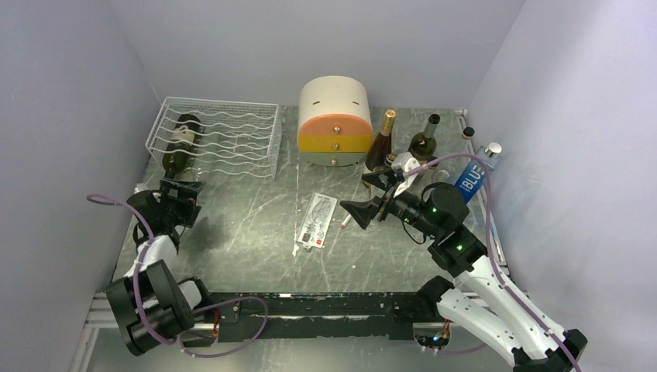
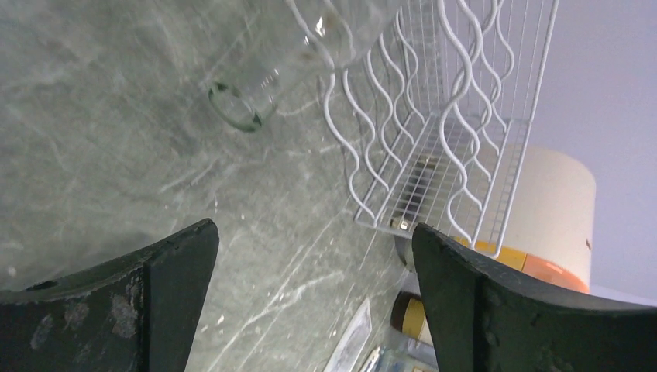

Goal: Take the wine bottle off the wine rack

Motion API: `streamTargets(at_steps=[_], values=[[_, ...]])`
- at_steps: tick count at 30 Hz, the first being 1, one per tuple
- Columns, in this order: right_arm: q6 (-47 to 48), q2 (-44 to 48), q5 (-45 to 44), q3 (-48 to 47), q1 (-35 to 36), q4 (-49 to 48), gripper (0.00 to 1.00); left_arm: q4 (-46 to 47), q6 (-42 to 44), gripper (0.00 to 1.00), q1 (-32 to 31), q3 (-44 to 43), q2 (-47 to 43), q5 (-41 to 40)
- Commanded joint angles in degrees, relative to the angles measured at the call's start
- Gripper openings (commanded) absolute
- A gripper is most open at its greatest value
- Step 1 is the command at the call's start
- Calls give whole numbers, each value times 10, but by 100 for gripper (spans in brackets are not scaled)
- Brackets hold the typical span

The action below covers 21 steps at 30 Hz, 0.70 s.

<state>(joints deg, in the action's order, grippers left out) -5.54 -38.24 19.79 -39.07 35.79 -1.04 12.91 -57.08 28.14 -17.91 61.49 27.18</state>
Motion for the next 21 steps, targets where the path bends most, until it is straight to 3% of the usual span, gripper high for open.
streamTargets(at_steps=[1, 21], values=[[-4, 5, 6, 9, -1, -17, 100, 129, -18, 100, 8, 11, 42, -40], [6, -9, -13, -3, -2, 3, 100, 480, -52, 74, -3, 22, 309, -26]])
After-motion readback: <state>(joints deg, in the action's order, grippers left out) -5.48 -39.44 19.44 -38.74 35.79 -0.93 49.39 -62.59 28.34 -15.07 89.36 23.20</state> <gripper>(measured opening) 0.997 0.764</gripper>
